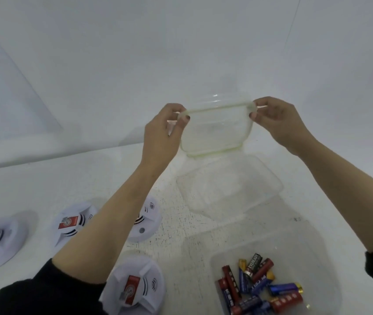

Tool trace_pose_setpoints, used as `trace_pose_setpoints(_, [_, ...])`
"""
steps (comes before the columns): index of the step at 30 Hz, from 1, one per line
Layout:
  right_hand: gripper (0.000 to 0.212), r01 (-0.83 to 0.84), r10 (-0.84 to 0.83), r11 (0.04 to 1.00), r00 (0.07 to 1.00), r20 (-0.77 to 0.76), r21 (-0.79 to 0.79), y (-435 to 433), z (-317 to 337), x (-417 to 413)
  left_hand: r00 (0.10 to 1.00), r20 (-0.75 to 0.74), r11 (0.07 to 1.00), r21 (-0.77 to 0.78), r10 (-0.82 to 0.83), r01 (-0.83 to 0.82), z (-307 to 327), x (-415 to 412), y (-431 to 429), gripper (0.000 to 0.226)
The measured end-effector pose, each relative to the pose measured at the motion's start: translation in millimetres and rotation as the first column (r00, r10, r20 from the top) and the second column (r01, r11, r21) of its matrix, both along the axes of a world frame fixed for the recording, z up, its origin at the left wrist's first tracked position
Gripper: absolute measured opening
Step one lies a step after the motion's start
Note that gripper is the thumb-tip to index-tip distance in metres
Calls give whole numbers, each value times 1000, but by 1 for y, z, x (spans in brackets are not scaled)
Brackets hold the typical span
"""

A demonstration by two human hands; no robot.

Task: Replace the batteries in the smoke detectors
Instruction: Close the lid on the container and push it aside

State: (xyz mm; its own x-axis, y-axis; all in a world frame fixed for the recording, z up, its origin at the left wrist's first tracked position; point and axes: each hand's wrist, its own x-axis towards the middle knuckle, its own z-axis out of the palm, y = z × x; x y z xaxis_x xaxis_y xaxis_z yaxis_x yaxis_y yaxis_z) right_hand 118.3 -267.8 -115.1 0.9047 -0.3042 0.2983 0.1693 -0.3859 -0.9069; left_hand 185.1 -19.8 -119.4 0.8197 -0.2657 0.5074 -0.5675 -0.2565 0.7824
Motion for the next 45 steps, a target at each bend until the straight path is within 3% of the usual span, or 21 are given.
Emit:
trace_pose_setpoints(4, [8, 108, -107, 994, 994, 37, -27, 4, 20, -15, 959, -282, 990, -134, -4, -35, 21, -16, 0, 1])
trace_pose_setpoints(7, [7, 147, -157, 980, 985, -75, -132, 4, 22, -27, 857, -503, 993, -88, -110, 75, 28, -28, 6, 13])
trace_pose_setpoints(10, [11, 110, -157, 972, 962, -222, -209, 3, 14, -42, 751, -634, 980, -68, -185, 185, 23, -43, 15, 23])
trace_pose_setpoints(14, [14, 52, -173, 938, 927, -332, -344, 7, -7, -59, 716, -689, 981, 37, -114, 192, 4, -63, 19, 41])
trace_pose_setpoints(20, [24, -22, -167, 914, 890, -424, -406, 15, -29, -73, 711, -703, 982, 117, -22, 146, -18, -82, 17, 44])
trace_pose_setpoints(27, [32, 1, -144, 953, 882, -448, -304, 21, -35, -77, 598, -801, 986, 95, -4, 134, -26, -90, 16, 42])
trace_pose_setpoints(33, [35, 47, -151, 969, 888, -434, -241, 28, -39, -83, 723, -688, 991, 130, 71, 26, -29, -79, 11, 36])
trace_pose_setpoints(35, [41, -13, -122, 948, 908, -401, -319, 29, -43, -87, 862, -493, 952, 304, 116, 45, -35, -76, 12, 38])
trace_pose_setpoints(37, [53, -125, -29, 913, 929, -368, -389, 30, -44, -91, 981, -189, 892, 450, 37, 53, -38, -78, 14, 45])
trace_pose_setpoints(39, [72, -253, 78, 881, 911, -404, -400, 32, -41, -95, 983, -62, 837, 517, -173, 180, -40, -83, 13, 64])
trace_pose_setpoints(41, [89, -355, 133, 835, 872, -471, -421, 35, -37, -96, 943, -58, 719, 633, -326, 288, -44, -87, 7, 88])
trace_pose_setpoints(43, [98, -411, 132, 782, 844, -520, -469, 35, -37, -94, 931, -33, 634, 723, -364, 274, -50, -87, 2, 98])
trace_pose_setpoints(45, [97, -428, 113, 730, 845, -523, -533, 33, -39, -91, 936, 27, 641, 736, -351, 218, -55, -85, -2, 94])
